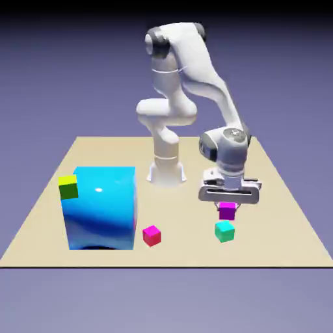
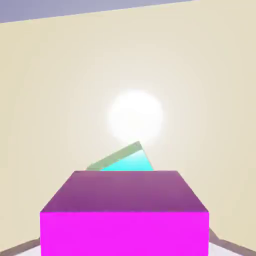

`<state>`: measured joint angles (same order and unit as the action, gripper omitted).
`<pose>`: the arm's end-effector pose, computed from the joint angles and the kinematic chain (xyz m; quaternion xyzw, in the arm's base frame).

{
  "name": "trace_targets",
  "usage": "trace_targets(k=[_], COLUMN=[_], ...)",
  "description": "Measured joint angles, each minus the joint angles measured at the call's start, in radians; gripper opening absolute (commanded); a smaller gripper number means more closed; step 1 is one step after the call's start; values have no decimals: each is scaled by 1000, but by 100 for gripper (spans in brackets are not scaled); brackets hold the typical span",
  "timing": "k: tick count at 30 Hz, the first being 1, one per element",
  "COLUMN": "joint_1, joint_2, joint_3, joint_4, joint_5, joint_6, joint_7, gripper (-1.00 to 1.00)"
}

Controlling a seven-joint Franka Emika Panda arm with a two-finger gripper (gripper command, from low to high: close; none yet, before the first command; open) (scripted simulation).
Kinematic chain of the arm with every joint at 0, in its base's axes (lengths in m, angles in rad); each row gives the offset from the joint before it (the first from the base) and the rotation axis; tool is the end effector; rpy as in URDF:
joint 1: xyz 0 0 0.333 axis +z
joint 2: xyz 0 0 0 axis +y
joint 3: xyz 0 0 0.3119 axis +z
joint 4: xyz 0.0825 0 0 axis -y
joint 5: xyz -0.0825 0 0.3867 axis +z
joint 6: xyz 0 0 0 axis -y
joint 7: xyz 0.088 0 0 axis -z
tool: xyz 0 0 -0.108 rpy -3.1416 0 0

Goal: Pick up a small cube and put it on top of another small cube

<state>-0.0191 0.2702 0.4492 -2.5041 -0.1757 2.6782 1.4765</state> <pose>0.4109 0.2071 0.1776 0.9005 -0.4333 -0.0351 0.0121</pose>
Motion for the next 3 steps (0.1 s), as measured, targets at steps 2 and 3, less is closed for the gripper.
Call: trace_targets(k=[2,3], joint_1=[7,7], joint_2=[14,14], joint_3=[-9,-9], joint_4=[0,0], joint_5=[-13,-13], joint_6=[12,12], joint_7=[9,9], gripper=[100,100])
